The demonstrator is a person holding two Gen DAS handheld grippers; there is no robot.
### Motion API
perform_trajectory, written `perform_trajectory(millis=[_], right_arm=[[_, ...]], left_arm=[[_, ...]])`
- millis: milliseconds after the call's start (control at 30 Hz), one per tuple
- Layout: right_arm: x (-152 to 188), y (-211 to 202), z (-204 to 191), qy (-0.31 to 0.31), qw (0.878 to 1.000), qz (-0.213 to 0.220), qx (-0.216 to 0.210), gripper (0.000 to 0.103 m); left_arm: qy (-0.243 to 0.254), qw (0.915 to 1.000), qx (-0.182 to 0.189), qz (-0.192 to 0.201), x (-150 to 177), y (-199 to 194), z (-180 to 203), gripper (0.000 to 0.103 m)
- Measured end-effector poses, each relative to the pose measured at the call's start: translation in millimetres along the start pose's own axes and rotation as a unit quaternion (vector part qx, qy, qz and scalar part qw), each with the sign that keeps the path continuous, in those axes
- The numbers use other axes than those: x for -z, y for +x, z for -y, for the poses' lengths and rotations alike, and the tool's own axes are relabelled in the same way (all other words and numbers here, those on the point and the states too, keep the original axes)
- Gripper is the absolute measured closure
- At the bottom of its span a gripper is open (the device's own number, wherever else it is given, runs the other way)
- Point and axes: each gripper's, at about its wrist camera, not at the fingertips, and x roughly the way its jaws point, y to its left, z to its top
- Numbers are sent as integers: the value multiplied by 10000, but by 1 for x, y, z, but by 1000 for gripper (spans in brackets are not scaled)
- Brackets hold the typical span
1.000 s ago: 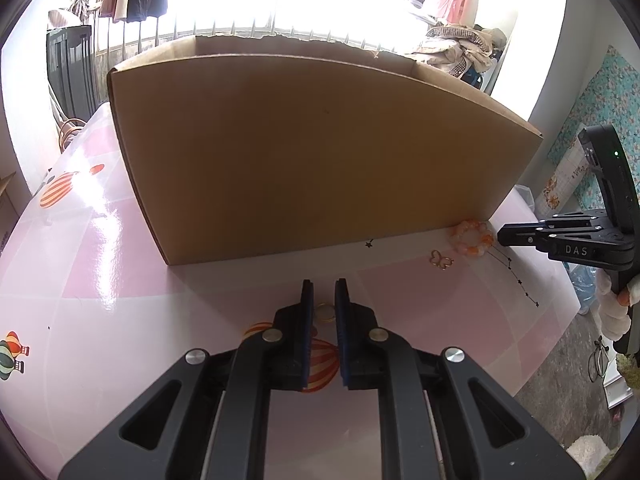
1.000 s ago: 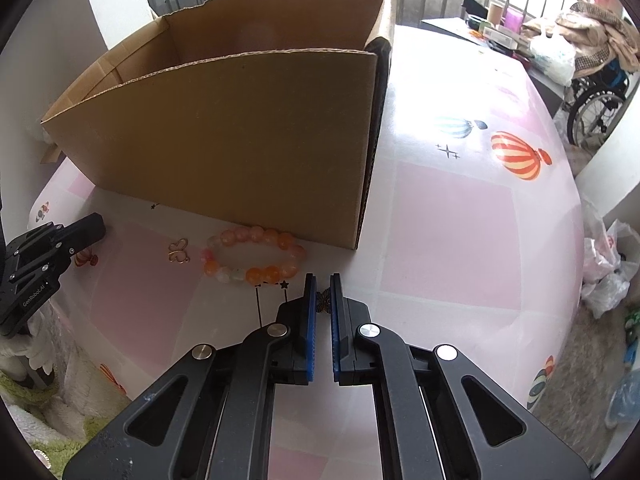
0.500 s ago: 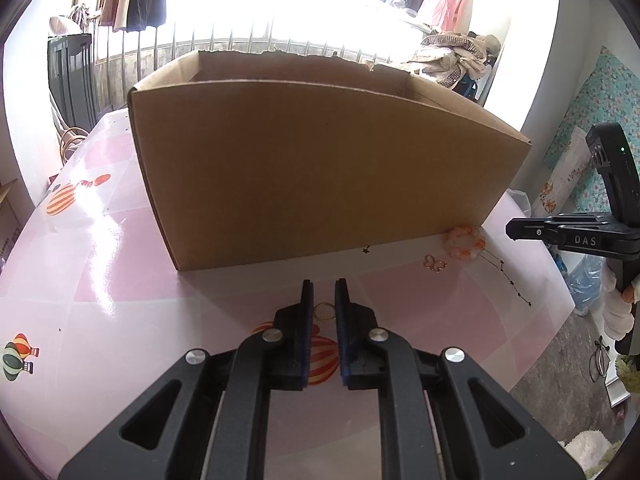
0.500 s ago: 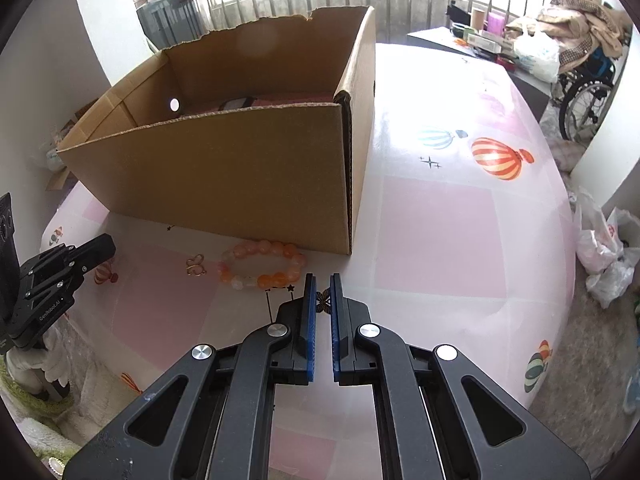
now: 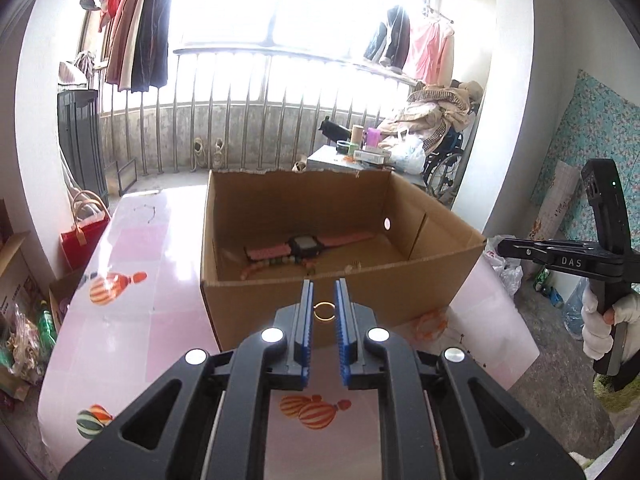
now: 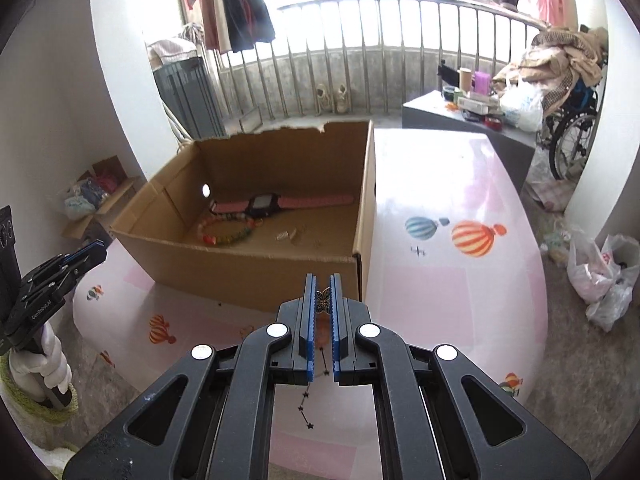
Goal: Organize jewelry
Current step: 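Lift the gold charm with the right gripper and carry it into the box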
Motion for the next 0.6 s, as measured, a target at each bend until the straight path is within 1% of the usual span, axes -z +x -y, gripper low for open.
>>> perform_trajectory(millis=[133, 267, 333, 467, 600], right_arm=[[-26, -2, -8, -44, 9993, 338, -154, 98], [-43, 11, -12, 7, 9986, 404, -339, 98], [-48, 24, -12, 68, 9985, 326, -439, 98], [-55, 56, -12, 251, 9984, 46, -505, 98], [-58, 87, -15, 303, 9982, -283, -438, 98]], left_arm=[[-34, 9999, 62, 128, -30, 5, 2, 93], [96, 9998, -136, 74, -53, 27, 8, 93], [133, 9996, -245, -12, -60, 41, 10, 93], [153, 9987, -437, -218, -67, 71, 19, 93], [162, 9973, -579, -426, -70, 98, 26, 93]])
